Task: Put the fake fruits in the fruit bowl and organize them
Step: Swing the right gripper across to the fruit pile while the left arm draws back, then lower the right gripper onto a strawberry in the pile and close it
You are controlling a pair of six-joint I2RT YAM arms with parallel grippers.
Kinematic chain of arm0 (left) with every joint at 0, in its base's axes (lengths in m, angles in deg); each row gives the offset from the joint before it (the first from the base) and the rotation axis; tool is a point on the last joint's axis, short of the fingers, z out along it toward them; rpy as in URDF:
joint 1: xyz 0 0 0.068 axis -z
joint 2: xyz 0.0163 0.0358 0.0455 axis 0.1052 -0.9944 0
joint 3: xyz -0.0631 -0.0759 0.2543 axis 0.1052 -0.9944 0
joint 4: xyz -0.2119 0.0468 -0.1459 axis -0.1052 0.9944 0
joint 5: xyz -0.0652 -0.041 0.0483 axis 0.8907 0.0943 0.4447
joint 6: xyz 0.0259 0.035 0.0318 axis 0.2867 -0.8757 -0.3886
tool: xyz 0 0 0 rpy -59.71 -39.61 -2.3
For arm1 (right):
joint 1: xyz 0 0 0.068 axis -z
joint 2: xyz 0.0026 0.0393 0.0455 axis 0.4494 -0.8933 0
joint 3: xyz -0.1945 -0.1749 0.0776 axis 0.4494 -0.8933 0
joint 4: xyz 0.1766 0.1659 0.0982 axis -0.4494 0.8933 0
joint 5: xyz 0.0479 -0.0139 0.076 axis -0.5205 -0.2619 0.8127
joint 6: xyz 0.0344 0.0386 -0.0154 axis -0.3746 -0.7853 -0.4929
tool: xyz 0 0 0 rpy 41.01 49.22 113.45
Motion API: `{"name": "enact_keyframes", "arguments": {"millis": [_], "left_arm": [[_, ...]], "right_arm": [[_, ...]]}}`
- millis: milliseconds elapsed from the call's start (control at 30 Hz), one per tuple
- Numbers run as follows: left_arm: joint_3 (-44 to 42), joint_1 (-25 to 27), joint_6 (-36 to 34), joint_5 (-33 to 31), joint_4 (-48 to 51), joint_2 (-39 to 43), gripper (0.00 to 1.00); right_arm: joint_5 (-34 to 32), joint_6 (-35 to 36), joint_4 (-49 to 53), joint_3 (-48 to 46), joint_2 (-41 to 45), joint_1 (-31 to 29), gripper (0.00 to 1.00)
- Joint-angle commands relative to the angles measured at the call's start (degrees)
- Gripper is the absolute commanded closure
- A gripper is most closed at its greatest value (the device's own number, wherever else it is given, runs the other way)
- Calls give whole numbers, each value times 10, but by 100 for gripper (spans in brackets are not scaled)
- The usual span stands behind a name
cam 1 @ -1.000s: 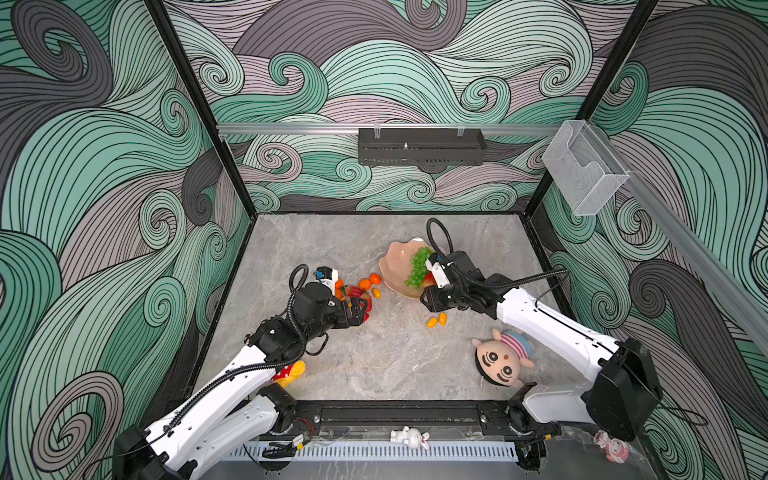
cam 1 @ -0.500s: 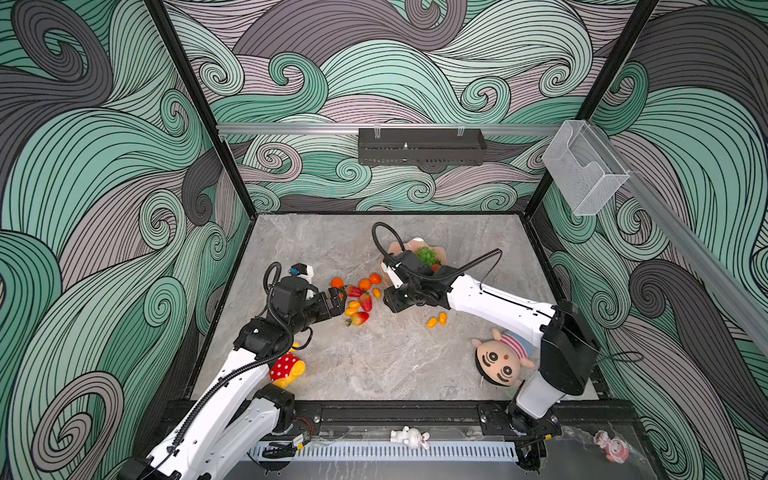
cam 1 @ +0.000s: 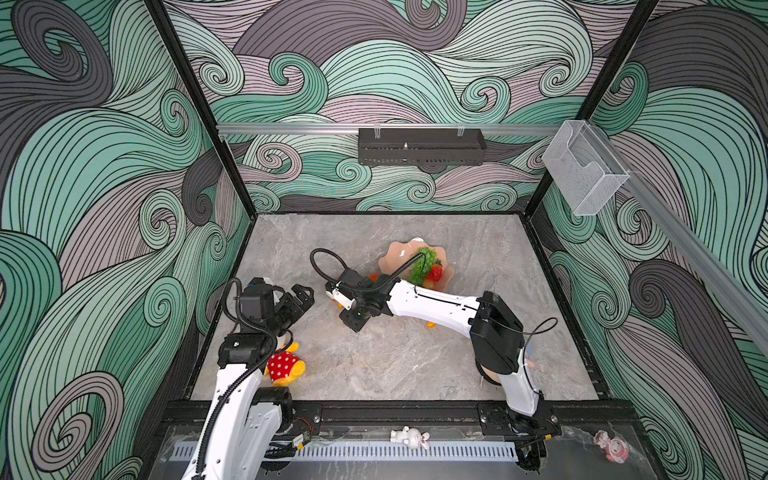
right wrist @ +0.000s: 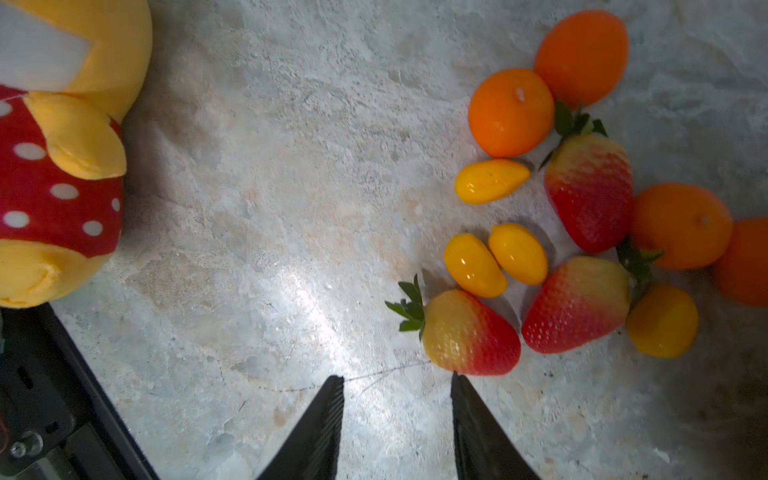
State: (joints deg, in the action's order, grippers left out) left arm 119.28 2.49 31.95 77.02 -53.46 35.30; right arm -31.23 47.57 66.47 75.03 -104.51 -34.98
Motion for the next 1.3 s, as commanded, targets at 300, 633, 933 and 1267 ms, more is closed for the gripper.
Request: {"name": "enact_keyframes", "arguments": {"millis": [300, 633, 933, 1267], "left_arm": [[20, -100, 36, 36, 75, -8, 1], [23, -106, 16, 40, 69, -12, 2], [24, -106, -2, 37, 69, -12, 4], [20, -107, -6, 38, 69, -11, 4]], "right_arm": [[-86, 83, 121, 151, -113, -21, 56], [-113, 94, 175, 242, -181, -23, 56], [-127, 100, 193, 264, -205, -23, 58], [-130, 102, 201, 275, -220, -25, 63]]}}
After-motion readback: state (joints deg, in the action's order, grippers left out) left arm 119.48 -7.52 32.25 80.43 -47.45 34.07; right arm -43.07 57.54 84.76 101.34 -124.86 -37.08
